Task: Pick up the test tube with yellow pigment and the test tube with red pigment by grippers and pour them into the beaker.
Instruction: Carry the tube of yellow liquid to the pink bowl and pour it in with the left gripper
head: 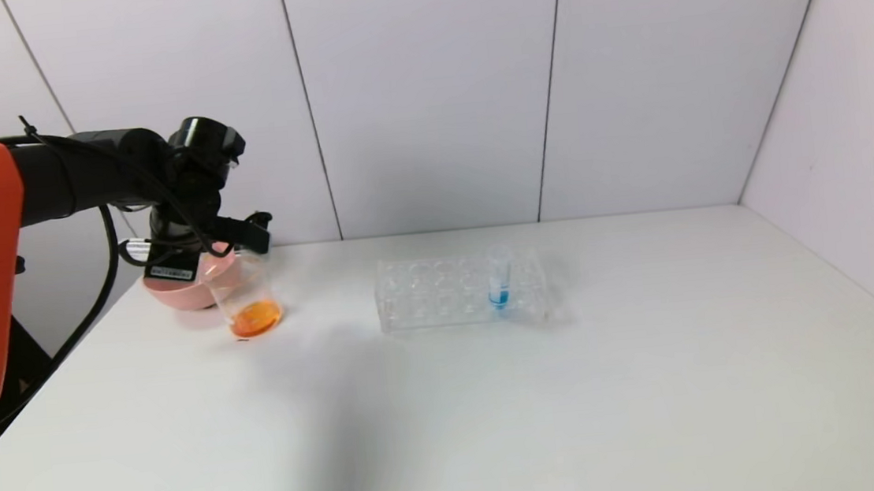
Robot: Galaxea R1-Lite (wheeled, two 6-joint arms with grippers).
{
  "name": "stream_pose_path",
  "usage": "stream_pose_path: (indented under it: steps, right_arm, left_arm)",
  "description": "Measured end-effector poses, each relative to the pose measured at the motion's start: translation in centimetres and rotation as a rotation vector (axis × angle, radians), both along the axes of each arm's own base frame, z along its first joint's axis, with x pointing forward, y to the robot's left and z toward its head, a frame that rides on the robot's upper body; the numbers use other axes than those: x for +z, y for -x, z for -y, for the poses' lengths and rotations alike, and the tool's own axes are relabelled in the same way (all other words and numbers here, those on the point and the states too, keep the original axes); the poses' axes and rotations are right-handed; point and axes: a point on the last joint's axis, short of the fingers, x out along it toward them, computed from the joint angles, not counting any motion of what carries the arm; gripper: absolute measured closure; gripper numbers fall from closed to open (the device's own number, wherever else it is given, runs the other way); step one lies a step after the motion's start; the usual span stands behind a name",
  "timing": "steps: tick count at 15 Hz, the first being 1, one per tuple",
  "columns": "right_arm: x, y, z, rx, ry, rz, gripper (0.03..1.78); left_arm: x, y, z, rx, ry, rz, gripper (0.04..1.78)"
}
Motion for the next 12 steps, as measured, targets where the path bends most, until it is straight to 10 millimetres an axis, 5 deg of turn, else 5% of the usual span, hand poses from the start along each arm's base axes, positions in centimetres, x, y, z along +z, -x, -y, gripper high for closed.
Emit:
stream_pose_path:
  steps: [12]
  right_arm:
    - [0.0,0.0,0.0,0.0,0.0,0.0,0.11]
  left_arm:
    - [-0.02,0.0,0.02,-0.001,-0.001,-0.002,1.33]
